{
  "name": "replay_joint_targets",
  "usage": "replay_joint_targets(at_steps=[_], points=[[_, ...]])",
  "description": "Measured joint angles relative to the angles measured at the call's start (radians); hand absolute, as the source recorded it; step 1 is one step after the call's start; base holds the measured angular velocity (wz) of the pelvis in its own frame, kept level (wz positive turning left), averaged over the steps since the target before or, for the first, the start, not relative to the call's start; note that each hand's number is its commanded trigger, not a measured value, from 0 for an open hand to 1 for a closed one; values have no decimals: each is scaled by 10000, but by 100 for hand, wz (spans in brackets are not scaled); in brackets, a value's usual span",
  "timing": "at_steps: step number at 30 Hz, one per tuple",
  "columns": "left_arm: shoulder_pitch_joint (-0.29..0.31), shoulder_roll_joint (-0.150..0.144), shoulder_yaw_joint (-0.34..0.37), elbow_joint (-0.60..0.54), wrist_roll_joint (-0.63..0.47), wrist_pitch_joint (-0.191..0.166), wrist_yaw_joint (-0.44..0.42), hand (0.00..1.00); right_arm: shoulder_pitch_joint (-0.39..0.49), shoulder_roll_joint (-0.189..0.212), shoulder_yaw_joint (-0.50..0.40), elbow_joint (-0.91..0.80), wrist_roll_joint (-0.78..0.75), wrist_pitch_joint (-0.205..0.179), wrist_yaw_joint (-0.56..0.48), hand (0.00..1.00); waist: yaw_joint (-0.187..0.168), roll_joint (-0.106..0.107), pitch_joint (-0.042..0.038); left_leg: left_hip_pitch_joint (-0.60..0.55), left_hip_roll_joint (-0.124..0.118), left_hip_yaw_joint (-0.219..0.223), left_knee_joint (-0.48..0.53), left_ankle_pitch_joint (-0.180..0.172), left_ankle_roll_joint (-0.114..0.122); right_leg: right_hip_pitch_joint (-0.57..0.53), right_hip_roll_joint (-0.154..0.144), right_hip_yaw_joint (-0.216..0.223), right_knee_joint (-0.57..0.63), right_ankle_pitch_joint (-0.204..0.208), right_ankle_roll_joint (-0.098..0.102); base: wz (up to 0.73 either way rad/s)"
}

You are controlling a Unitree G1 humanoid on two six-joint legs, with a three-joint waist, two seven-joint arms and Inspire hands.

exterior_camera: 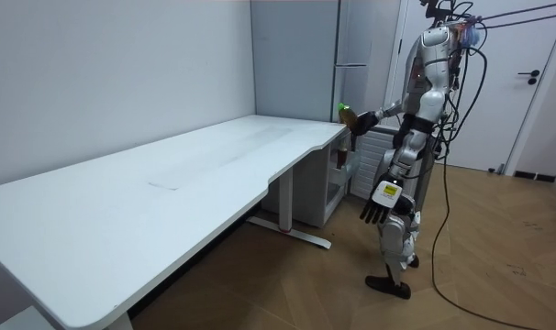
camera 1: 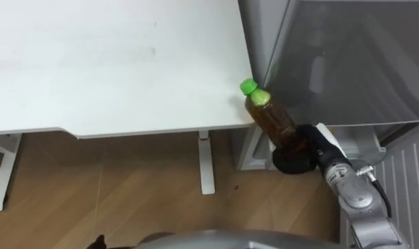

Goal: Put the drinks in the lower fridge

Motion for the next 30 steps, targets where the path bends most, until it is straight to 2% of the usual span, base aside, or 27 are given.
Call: replay_joint_targets(at_steps=[5,10,12,15,20,25,27,30], points=[[-54,-39,187,58,-23,-233,-188,0,6,1,1,-113,-20,-547,-938,100,1,19,-7,2,0,18,-2,0,0,10,-2,53,11,-2,1,0],[-58,-45,187,223,-39,-472,-146,0,44,7,0,-126,61,-985,-1837,100,-187,-17,-28,35,0,22,-2,0,0,27,1,49,29,-5,5,0],[-52,-46,187,303,-45,-572,-140,0,145,-5,-1,-125,553,-1257,-2366,100,-237,-16,-32,113,4,41,-3,0,0,65,1,60,52,-4,4,-2],[-84,-65,246,341,-40,-586,-159,0,193,-3,-59,-126,1261,-1461,-3082,100,-247,1,-41,180,23,114,-9,0,0,48,0,95,143,-6,2,-6],[-78,-84,348,341,-40,-586,-170,0,193,-2,-507,-134,2125,-1527,-4250,100,-283,40,-64,209,35,239,0,0,1,3,2,215,172,-5,2,-8],[-67,-85,343,342,16,-587,-156,0,205,86,-781,-118,3795,-1529,-5471,100,-484,89,-59,174,43,276,-26,0,1,-100,30,323,163,-2,-2,-4],[37,-84,348,337,20,-588,-136,0,215,138,-1082,134,4533,-1542,-6021,100,-540,177,-113,178,47,286,-47,0,1,-85,37,323,185,3,-7,0],[30,-84,358,334,15,-594,-131,0,249,254,-1393,526,5652,-1540,-6615,100,-541,237,-117,183,49,288,-64,0,0,-99,39,311,187,2,-8,0]])
